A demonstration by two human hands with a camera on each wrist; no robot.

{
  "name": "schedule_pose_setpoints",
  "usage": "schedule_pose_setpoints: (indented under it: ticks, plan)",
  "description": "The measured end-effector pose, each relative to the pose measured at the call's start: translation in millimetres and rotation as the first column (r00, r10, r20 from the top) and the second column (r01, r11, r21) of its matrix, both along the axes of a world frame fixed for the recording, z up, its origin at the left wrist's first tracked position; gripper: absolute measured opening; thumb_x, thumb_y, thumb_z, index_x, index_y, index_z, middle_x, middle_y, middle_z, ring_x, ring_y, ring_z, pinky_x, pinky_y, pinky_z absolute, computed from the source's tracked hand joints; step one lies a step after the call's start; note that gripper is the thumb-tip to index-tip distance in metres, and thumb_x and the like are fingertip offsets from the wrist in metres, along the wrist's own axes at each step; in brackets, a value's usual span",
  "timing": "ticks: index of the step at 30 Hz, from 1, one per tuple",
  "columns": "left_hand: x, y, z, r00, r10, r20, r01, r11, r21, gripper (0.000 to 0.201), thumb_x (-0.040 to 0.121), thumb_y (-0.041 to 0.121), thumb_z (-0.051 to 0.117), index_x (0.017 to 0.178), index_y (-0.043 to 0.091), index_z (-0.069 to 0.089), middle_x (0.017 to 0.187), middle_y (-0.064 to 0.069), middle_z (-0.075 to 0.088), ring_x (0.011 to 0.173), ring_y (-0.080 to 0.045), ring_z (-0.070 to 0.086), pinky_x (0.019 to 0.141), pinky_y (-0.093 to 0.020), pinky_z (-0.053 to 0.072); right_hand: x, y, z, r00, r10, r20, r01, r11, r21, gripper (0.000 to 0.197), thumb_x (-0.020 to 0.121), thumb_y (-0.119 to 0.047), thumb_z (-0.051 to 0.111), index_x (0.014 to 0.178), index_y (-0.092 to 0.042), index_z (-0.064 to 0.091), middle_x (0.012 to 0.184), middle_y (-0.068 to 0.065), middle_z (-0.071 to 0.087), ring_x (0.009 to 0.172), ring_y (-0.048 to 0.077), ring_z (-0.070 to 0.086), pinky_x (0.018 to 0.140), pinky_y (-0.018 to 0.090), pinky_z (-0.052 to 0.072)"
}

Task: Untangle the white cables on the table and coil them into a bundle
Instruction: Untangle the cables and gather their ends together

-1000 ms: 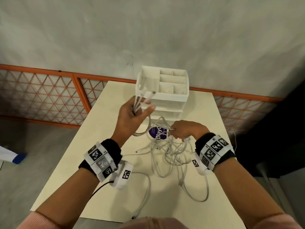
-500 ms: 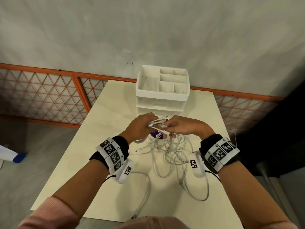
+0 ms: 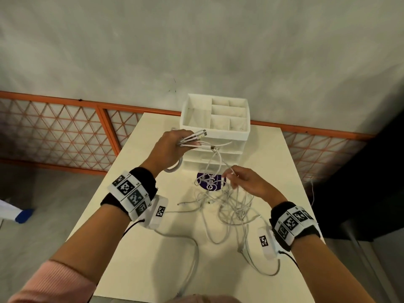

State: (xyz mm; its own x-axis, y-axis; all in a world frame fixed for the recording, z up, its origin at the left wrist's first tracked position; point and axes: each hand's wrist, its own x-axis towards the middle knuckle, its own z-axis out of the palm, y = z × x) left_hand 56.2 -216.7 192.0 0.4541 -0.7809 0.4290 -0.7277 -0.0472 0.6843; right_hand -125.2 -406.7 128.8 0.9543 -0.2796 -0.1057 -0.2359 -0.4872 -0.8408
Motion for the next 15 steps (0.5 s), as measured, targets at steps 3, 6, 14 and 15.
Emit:
schedule_pose_setpoints:
  ticks: [3,6,14,15]
  plan:
    - [-4,-4,0,1.000,-0.014,-0.019,0.015,1.000,0.007,0.018,0.083,0.016,0.067,0.094,0.002,0.071,0.079,-0.010,0.066,0.070,0.005,0.054,0.065,-0.010,0.037,10,6,6,0.997,-0.042,0.066,0.032,0.989,0.148,0.036,0.085,-0.035,0.064,0.118,-0.040,0.051,0.112,0.001,0.059,0.099,0.020,0.063,0.088,0.033,0.051]
    - [-10,-9,4,0.997,-0.049,-0.051,0.050,0.999,0.021,0.015,0.082,0.011,0.068,0.095,0.003,0.071,0.082,-0.009,0.069,0.072,0.005,0.056,0.066,-0.008,0.038,23,14,26,0.979,-0.052,0.198,-0.004,0.963,0.270,0.044,0.087,-0.015,0.065,0.128,-0.020,0.050,0.124,0.010,0.062,0.112,0.023,0.061,0.095,0.030,0.050]
    - [-1,-9,12,0.992,0.103,-0.073,-0.110,0.989,-0.098,0.010,0.083,0.010,0.067,0.090,0.003,0.070,0.070,0.012,0.059,0.065,0.015,0.053,0.062,-0.007,0.035,33,9,10,0.999,0.049,0.008,-0.049,0.991,0.122,0.018,0.081,0.002,0.067,0.095,-0.009,0.066,0.086,0.012,0.067,0.078,0.014,0.067,0.084,0.029,0.053]
    - [4,-6,13,0.989,0.141,-0.047,-0.145,0.985,-0.099,0.012,0.083,0.013,0.067,0.090,0.005,0.070,0.070,0.013,0.057,0.065,0.012,0.053,0.061,-0.009,0.035,29,2,3,0.997,0.045,-0.059,-0.044,0.999,0.019,0.015,0.082,-0.001,0.067,0.096,-0.008,0.067,0.088,0.010,0.068,0.076,0.007,0.066,0.082,0.023,0.053]
